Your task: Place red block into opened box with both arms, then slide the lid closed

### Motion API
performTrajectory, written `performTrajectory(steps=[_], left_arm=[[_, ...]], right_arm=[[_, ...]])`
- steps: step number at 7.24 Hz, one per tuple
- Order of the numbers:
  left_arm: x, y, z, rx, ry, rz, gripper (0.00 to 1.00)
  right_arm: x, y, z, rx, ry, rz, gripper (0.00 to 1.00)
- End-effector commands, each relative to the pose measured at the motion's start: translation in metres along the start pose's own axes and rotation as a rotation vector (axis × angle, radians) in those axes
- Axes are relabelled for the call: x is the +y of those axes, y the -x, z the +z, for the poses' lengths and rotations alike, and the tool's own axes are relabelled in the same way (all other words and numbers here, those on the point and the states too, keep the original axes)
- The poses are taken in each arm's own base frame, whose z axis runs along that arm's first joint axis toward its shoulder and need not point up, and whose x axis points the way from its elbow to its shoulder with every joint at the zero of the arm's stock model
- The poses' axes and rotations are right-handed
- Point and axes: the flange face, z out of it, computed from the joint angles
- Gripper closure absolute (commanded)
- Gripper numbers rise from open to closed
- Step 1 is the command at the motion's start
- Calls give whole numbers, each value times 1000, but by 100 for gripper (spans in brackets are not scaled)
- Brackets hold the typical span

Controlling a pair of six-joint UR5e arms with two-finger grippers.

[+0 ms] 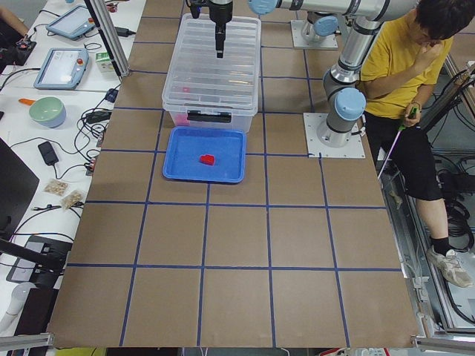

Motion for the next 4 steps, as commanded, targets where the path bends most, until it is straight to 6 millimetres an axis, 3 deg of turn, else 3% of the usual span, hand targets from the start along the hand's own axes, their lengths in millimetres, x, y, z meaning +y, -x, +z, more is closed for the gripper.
performTrajectory(steps=[1,4], left_arm=[[0,0,0,1,1,-1,0],[0,0,0,1,1,-1,0]], right_arm=[[2,-1,17,6,32,-3,0],[-11,-5,29,13,31,-21,0]])
